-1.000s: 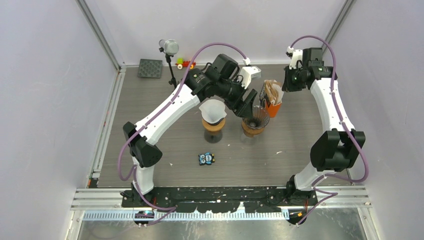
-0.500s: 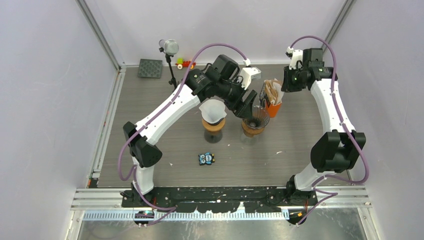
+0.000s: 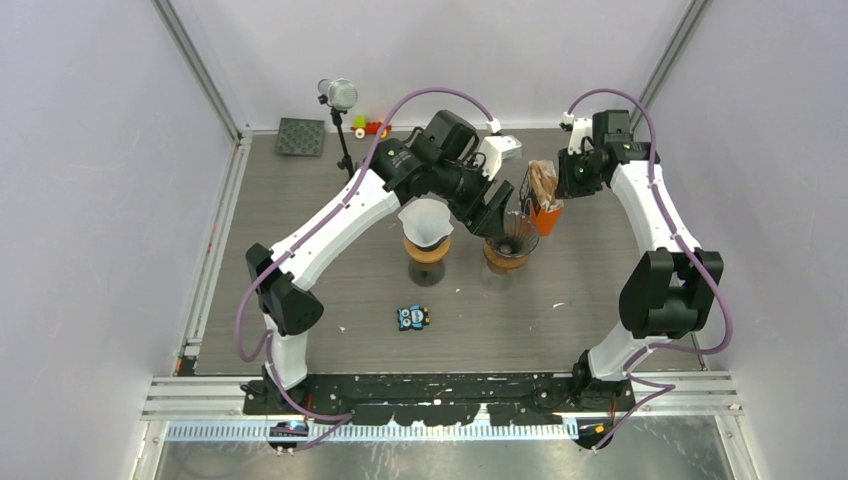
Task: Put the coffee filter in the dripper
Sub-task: Pick up the coffee filter from the coffee filter holder.
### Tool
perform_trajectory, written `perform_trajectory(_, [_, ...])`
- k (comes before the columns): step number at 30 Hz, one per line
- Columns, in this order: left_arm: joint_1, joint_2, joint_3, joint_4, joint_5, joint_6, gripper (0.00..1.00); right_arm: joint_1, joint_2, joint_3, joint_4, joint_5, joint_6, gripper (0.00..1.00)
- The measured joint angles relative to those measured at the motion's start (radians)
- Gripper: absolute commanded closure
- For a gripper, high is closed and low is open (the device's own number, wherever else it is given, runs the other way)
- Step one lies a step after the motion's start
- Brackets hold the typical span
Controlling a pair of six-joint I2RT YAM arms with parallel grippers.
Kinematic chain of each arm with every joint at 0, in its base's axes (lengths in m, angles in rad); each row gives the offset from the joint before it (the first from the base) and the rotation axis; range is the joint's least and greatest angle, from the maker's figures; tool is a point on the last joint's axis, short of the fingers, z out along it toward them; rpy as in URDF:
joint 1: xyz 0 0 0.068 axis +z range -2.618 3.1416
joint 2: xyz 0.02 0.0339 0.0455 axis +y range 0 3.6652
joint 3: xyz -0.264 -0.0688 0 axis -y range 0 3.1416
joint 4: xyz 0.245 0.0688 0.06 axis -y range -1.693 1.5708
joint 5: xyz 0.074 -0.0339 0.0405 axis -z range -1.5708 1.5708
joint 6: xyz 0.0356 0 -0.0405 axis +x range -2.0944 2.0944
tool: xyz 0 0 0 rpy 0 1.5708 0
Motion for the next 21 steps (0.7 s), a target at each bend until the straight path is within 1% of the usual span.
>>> perform_trajectory(1, [0.000,0.000,0.000,0.000,0.000,0.000,0.29,0.000,0.000,0.000,0.000,0.000,-0.002,0.64])
perform_trajectory(2, [0.000,0.000,0.000,0.000,0.000,0.000,0.29,0.001,0.000,0.000,0.000,0.001,-0.002,0.61])
perform_trajectory(4, [0.000,0.000,0.000,0.000,0.000,0.000,0.29,0.001,0.000,0.002,-0.001,0.004,-0.001,0.58])
perform_trajectory(13, [0.000,-0.006,-0.009,0.001,0.000,0.003,0.29,0.001,0.000,0.098,0.011,0.018,0.017,0.60])
perform_trajectory(21, [0.000,-0.013,-0.014,0.002,0.000,0.003,0.29,0.003,0.023,0.130,0.018,0.030,0.025,0.65])
